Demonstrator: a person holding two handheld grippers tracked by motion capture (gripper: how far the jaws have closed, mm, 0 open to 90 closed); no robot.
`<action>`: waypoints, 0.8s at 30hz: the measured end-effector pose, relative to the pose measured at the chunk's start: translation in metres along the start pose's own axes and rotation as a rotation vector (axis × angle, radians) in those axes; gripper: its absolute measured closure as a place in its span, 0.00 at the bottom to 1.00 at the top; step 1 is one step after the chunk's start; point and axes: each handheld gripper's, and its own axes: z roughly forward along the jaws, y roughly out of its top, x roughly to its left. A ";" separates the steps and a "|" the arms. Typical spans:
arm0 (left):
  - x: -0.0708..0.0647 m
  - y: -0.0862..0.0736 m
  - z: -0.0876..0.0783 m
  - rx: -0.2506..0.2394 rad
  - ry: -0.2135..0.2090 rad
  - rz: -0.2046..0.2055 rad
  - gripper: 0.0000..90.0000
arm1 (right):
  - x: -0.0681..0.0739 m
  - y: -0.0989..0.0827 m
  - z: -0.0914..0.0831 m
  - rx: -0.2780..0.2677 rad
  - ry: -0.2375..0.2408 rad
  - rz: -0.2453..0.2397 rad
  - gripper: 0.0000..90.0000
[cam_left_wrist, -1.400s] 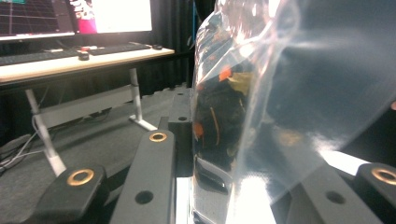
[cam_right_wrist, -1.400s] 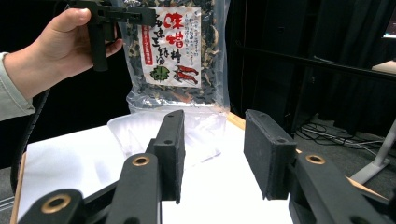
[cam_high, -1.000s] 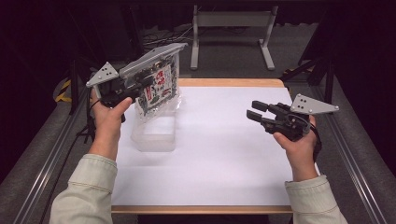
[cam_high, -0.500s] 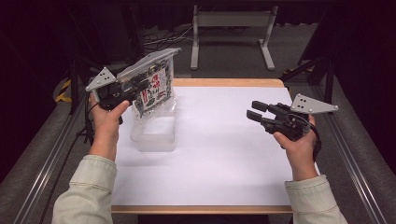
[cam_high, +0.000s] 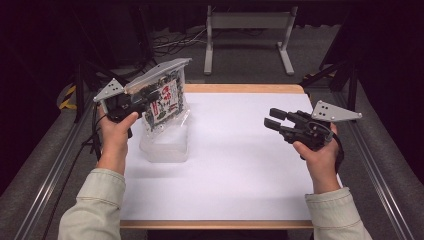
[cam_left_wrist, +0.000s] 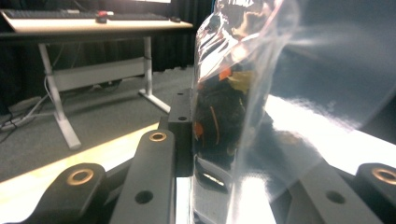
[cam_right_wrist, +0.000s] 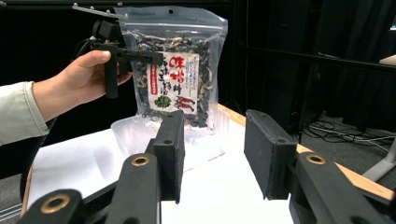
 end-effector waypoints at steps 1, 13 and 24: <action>0.000 -0.002 0.001 0.005 0.005 0.004 0.80 | 0.000 0.000 0.000 -0.001 0.001 0.001 0.66; 0.004 -0.014 0.007 0.046 0.004 -0.008 0.80 | 0.000 -0.001 0.002 -0.005 0.009 0.004 0.65; 0.002 -0.025 0.015 0.065 0.000 0.006 0.80 | 0.000 0.000 0.000 -0.013 0.011 0.007 0.65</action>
